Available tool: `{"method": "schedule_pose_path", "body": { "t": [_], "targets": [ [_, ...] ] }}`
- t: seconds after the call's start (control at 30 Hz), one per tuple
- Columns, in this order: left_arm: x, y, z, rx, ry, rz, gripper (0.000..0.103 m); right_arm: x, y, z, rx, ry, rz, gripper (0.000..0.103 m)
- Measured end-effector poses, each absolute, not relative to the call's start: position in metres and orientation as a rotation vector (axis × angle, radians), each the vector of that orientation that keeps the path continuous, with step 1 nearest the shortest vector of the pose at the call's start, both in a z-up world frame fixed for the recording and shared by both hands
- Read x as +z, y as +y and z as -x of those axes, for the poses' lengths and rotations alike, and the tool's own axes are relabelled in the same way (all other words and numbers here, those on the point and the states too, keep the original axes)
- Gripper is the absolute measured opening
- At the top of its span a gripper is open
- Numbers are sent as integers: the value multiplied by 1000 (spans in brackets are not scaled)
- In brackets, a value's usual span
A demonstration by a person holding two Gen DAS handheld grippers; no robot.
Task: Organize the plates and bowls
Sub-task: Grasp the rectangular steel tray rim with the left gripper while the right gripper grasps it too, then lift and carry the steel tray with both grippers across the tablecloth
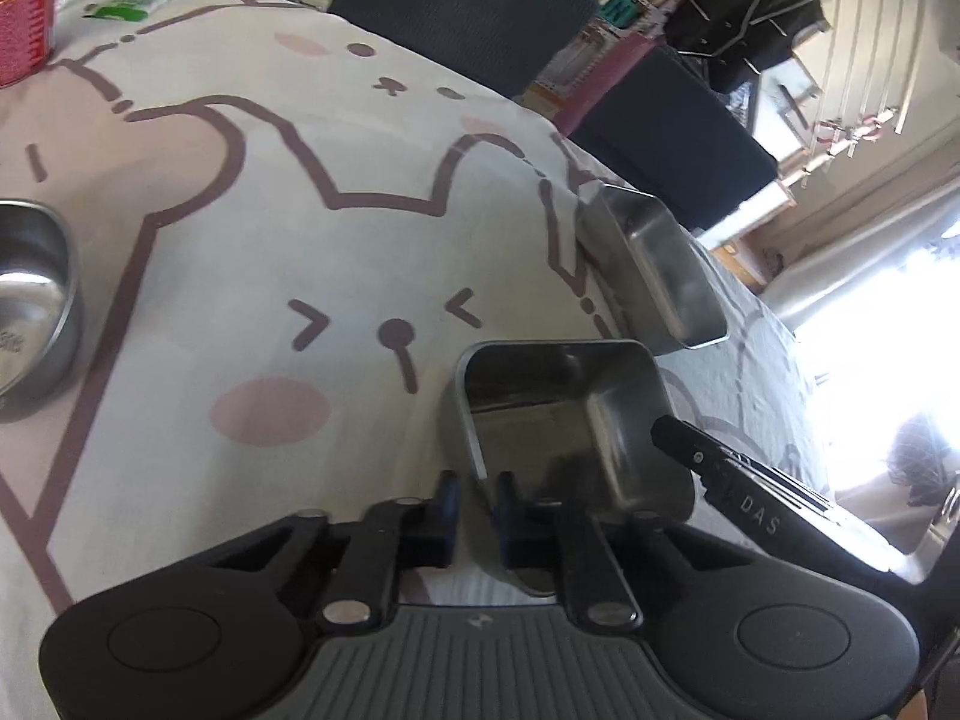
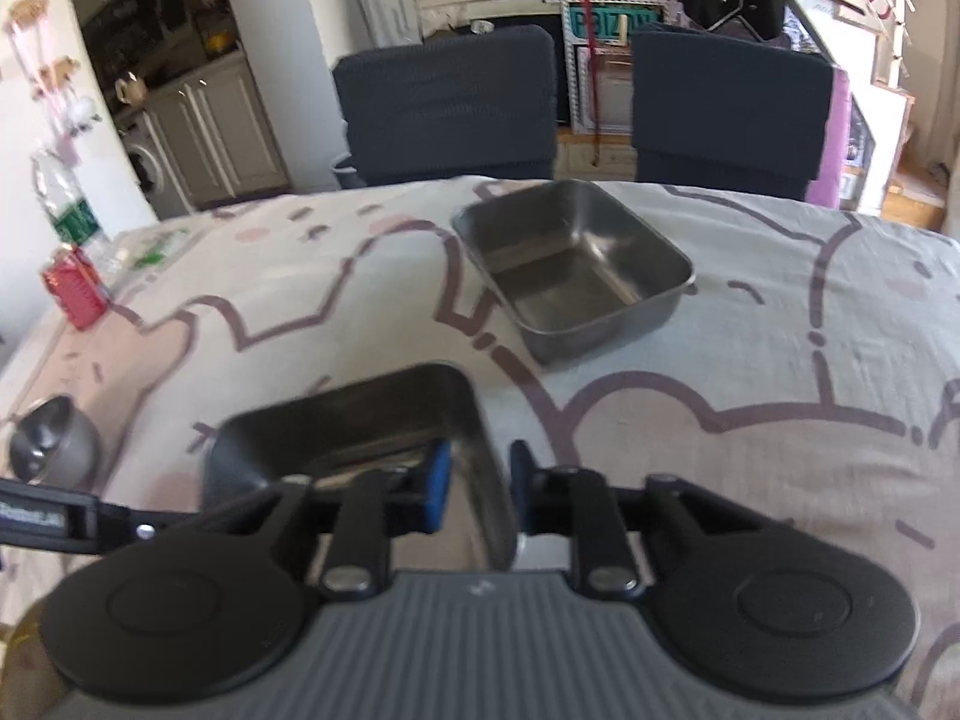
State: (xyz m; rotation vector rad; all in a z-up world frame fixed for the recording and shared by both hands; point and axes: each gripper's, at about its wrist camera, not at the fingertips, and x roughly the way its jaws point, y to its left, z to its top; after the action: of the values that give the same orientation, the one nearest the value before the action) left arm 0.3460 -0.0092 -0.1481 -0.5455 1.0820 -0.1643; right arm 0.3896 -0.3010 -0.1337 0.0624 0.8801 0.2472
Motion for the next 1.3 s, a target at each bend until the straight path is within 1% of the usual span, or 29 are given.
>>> {"method": "schedule_pose_path", "body": {
  "t": [0.03, 0.1, 0.2, 0.4, 0.7, 0.8, 1.07, 1.3],
  "targets": [
    [-147, -11, -347, -161, 1080, 530, 8, -133, -302, -390, 242, 886, -68, 8],
    [-145, -13, -346, -164, 1067, 507, 8, -130, -308, -390, 251, 898, -103, 7],
    [-139, -14, -344, -170, 1052, 519, 8, -125, -310, -383, 262, 901, -78, 5],
    [-122, -37, -334, -237, 1030, 503, 8, -102, -334, -359, 241, 879, -102, 5],
    [-108, -104, -310, -359, 1058, 395, 8, -80, -395, -302, 120, 875, -144, 5],
    [-109, -125, -299, -402, 1073, 354, 8, -77, -413, -283, 95, 867, -143, 5],
    [-118, -161, -289, -457, 1111, 286, 8, -86, -448, -251, 18, 962, -161, 5],
    [-129, -181, -284, -492, 1165, 207, 8, -98, -461, -249, -18, 1030, -149, 5]
  ]
}}
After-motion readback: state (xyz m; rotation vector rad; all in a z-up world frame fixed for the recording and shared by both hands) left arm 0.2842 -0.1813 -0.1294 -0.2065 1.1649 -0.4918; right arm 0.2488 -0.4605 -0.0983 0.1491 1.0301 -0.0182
